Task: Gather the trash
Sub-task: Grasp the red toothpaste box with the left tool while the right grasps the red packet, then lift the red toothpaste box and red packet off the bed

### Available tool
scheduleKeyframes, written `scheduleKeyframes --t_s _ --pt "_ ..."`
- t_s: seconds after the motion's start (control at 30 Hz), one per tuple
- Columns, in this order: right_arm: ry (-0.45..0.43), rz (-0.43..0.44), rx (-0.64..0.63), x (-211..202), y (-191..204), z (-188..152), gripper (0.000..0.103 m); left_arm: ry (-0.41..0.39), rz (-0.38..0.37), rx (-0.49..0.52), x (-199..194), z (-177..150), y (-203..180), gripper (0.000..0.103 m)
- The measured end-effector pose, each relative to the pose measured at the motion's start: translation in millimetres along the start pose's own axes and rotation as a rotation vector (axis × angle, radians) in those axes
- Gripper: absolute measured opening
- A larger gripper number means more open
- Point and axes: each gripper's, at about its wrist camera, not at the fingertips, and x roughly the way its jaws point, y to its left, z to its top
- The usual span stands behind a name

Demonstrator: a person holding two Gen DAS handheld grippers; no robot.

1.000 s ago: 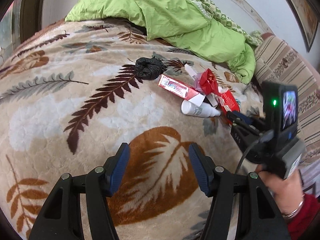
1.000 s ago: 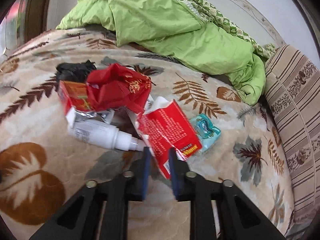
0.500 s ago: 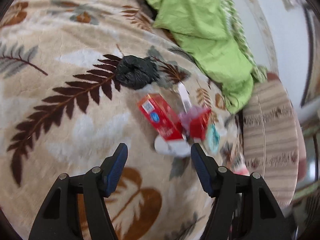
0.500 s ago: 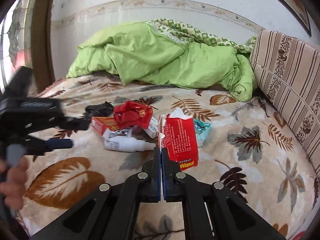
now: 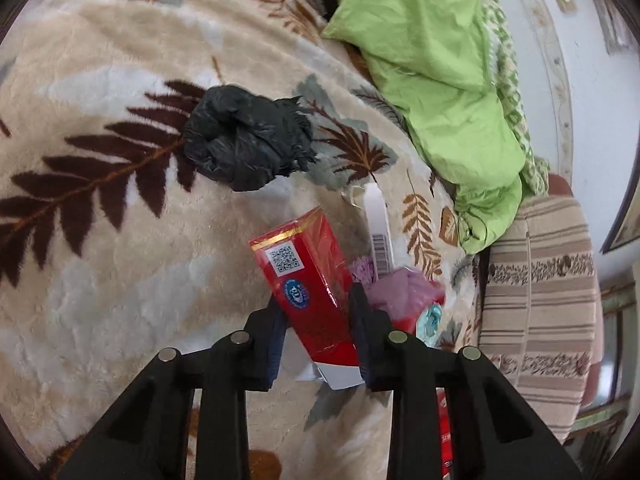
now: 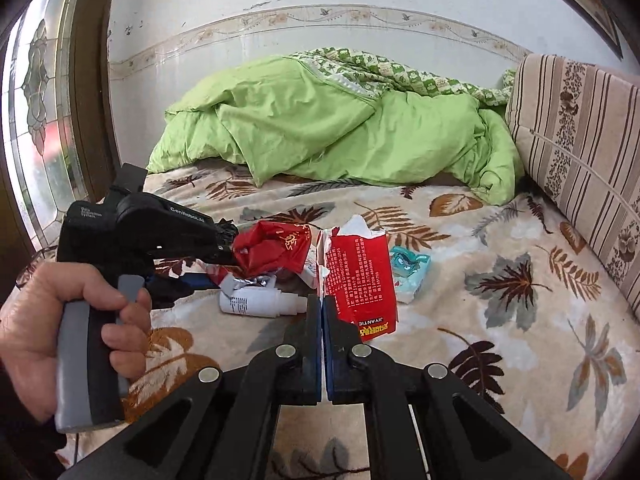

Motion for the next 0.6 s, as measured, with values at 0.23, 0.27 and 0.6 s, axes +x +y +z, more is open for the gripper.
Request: scheduleKeyframes --t_s 0.23,0.27,0.6 --pt "0.019 0.066 0.065 -5 -6 -1 0.001 -0.089 0.031 0.199 -54 -30 -12 0.026" --pt "0.018 0.079 0.08 -7 -7 -1 0.001 -0.102 0.039 0.234 -63 -36 -14 0.026" --pt "0.038 0.194 0.181 -40 -9 -20 0.001 -0.187 0.123 0.505 -129 -121 -9 0.02"
